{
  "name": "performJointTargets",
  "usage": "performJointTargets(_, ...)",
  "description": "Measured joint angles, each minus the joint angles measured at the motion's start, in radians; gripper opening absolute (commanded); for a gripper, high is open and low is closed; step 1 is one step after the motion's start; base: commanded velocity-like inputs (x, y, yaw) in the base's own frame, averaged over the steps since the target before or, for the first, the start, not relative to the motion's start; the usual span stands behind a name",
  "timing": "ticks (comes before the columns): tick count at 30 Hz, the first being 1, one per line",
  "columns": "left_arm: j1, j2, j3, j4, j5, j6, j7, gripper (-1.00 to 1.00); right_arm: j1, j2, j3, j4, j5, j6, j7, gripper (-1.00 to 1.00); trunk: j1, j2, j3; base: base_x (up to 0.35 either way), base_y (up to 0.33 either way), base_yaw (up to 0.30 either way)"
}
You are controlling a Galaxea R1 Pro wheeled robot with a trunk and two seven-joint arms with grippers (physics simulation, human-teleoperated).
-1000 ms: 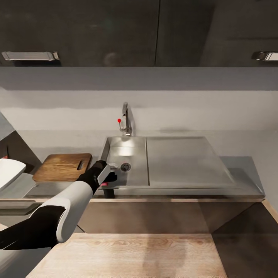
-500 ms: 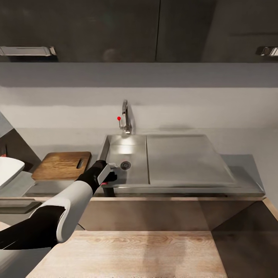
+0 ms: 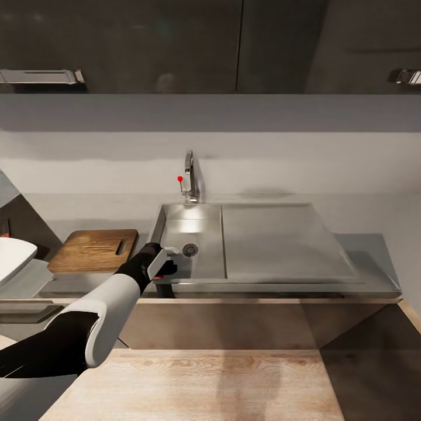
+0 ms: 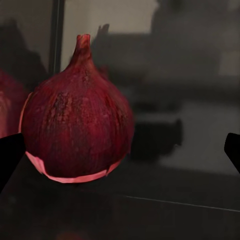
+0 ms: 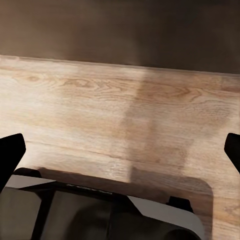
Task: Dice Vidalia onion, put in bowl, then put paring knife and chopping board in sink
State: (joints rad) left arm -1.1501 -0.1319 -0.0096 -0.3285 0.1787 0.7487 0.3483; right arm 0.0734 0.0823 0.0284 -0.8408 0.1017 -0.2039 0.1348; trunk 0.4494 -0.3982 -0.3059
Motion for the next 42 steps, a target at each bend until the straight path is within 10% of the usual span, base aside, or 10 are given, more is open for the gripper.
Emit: performJointTargets(42, 0.0, -0.002, 0.0, 0.001, -0.001, 0.002, 0.087, 1.0, 0.0, 0.0, 0.0, 0.0, 0.0, 0.0, 0.0, 1.0, 0.0, 0.0, -0.015, 0.019, 0.009, 0.0)
